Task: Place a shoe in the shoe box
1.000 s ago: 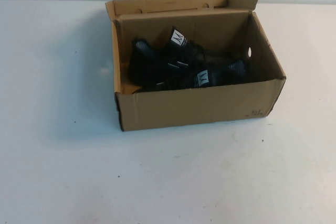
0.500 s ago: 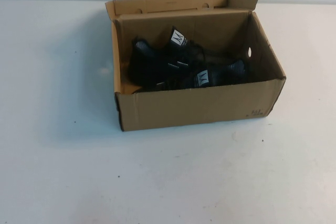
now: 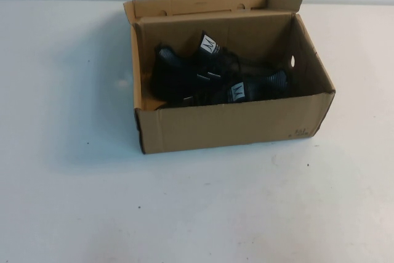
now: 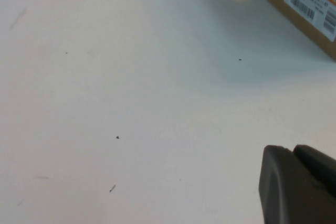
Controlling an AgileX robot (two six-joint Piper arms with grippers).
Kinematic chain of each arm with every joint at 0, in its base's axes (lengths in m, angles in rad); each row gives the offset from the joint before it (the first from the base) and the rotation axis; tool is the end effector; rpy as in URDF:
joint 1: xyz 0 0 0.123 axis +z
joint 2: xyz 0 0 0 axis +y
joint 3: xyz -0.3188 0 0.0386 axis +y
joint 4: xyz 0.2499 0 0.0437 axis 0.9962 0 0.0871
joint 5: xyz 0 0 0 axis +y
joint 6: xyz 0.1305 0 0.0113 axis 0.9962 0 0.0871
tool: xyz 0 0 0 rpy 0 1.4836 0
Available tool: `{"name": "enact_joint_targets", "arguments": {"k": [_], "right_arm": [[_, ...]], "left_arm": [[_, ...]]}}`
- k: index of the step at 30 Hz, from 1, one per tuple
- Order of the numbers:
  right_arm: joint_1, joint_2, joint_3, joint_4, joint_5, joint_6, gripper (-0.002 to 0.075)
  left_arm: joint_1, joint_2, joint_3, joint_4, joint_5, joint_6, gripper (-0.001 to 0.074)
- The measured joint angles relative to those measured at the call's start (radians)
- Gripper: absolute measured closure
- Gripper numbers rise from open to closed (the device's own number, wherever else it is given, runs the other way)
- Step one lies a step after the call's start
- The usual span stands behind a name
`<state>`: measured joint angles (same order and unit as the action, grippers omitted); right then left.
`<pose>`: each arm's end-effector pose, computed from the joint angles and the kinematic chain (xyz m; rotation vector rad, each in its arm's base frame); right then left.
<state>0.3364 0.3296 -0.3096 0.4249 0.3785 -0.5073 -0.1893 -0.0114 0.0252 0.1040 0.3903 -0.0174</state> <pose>0.0745 0.0472 0.2655 -0.5144 1.7858 0.2994 0.0557 -0.0054 0.1576 0.2252 1.8722 -0.0384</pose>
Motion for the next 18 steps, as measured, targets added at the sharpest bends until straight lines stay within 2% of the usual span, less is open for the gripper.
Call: {"name": "enact_joint_targets", "arguments": {"k": [12, 18], "right_arm": [[-0.002, -0.125, 0.067, 0.000, 0.217, 0.000, 0.0742], [-0.002, -0.125, 0.069, -0.006, 0.172, 0.000, 0.0742]], "left_arm": [[0.000, 0.000, 0.000, 0.000, 0.000, 0.000, 0.0736], [0.000, 0.000, 0.000, 0.000, 0.000, 0.000, 0.0736]]}}
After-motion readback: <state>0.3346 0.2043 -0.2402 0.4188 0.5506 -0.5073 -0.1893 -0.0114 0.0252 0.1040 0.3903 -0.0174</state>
